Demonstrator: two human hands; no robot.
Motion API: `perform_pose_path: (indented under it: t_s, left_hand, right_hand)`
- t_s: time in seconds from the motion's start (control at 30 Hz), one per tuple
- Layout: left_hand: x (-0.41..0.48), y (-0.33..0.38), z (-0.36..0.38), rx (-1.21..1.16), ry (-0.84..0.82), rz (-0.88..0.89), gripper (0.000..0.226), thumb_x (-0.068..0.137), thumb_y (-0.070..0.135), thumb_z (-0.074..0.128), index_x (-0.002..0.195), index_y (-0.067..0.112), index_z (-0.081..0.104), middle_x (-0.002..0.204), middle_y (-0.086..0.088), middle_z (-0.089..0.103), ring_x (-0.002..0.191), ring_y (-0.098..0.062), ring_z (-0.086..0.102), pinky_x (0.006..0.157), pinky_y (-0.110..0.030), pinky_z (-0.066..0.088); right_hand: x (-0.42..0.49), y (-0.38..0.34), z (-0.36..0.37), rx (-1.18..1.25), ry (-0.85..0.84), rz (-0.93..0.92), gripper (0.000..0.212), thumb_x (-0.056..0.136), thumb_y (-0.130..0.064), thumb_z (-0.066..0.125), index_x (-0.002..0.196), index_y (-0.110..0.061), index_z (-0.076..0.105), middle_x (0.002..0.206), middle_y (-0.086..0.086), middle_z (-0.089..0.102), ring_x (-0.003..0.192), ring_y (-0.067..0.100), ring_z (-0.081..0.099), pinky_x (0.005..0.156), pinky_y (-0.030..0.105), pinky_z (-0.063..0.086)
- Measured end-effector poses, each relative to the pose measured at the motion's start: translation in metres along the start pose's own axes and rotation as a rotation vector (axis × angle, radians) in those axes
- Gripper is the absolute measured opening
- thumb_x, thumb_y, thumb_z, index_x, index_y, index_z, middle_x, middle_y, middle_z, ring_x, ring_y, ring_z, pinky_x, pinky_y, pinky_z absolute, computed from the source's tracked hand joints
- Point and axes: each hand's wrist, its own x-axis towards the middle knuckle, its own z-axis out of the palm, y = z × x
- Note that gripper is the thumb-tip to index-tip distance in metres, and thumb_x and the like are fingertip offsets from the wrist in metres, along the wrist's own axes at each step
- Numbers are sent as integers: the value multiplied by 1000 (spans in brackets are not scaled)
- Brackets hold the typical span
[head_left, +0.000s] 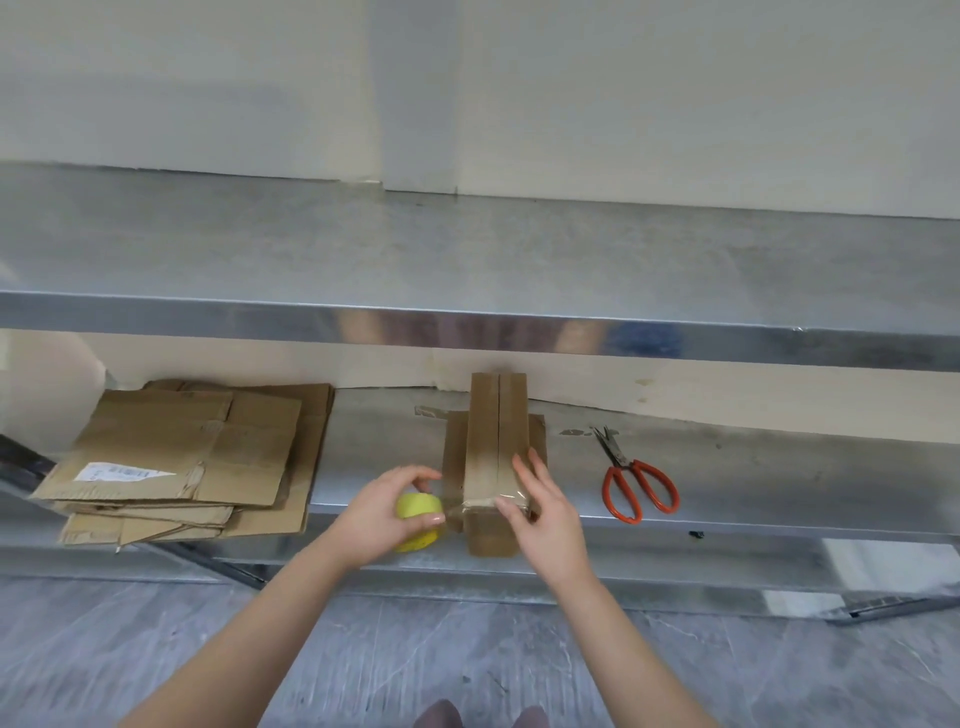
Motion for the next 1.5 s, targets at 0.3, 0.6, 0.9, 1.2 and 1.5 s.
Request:
perform_pose_path:
  t_s: [0.3,0.6,0.9,1.2,1.5]
  left_hand:
    - [14,0,-7,420,59,15,36,84,53,64,114,33,62,112,14,62,106,-10,57,79,-23,42]
    - [-2,-20,-7,437,-32,13,50,80,58,66,119,41,39,107,19,60,98,-9,54,76,-25,37]
    - [-5,-15,-14,410,48,69,41,80,55,67,113,38,50,105,24,53,99,-4,52,73,-22,40]
    - [-1,2,-8,500,139,5,40,75,54,73,101,31,53,97,16,58,93,-12,55,70,-28,37]
    - [-15,9,2,424,93,-94,44,69,55,77,93,35,46,94,16,56,92,-10,51,77,-29,40]
  right_hand:
    - [4,2,-1,31,-57,26,61,88,-41,68,143,-36,43,151,-26,20,132,-7,27,107,16,30]
    - [3,2,-2,-28,-82,7,59,92,-44,61,146,-37,39,152,-27,16,133,-9,23,108,15,28]
    - [-12,9,-18,-241,-124,-96,53,97,-63,26,148,-56,13,161,-19,0,146,1,5,115,30,21]
    - [1,109,-104,-854,13,66,51,102,-42,33,150,-23,35,157,5,30,147,28,20,117,48,17]
    - [36,118,-100,-954,-40,333,42,96,-35,47,128,-8,47,124,9,56,112,28,56,86,34,42]
